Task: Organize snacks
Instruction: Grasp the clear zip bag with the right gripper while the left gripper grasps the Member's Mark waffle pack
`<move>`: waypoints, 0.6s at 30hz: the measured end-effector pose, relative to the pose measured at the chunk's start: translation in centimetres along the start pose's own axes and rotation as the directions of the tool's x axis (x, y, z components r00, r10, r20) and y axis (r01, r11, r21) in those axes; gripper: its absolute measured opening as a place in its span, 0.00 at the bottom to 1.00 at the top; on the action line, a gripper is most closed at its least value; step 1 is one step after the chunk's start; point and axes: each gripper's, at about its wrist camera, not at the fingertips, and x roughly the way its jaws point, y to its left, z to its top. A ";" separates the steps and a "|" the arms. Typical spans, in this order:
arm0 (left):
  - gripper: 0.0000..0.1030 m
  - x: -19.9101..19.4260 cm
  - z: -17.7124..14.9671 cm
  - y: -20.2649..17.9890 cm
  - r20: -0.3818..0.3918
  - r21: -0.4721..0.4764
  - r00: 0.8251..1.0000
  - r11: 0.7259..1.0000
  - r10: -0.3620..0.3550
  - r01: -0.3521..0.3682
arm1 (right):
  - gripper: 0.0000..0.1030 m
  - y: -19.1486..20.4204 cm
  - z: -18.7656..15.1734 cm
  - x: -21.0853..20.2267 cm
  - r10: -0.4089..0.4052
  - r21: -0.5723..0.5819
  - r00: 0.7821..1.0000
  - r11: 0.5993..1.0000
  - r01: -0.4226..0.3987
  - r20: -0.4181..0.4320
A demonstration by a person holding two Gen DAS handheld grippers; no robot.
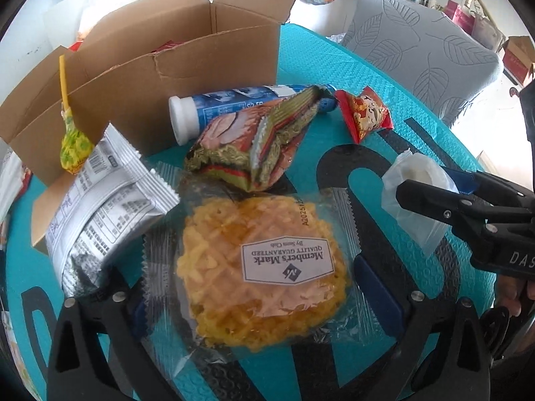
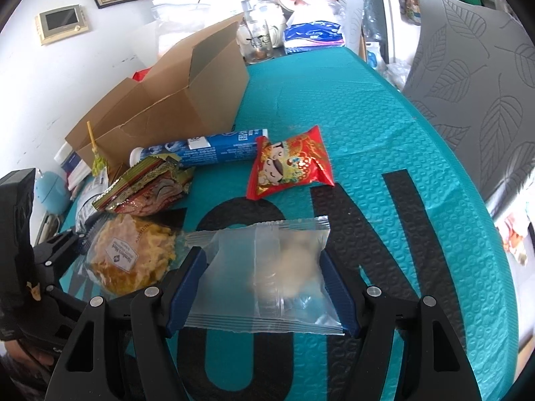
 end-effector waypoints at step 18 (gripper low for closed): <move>1.00 0.4 0.2 -0.6 0.002 0.031 1.000 0.999 0.024 -0.024 | 0.69 -0.3 0.1 0.2 0.008 0.002 1.000 1.000 -0.008 0.000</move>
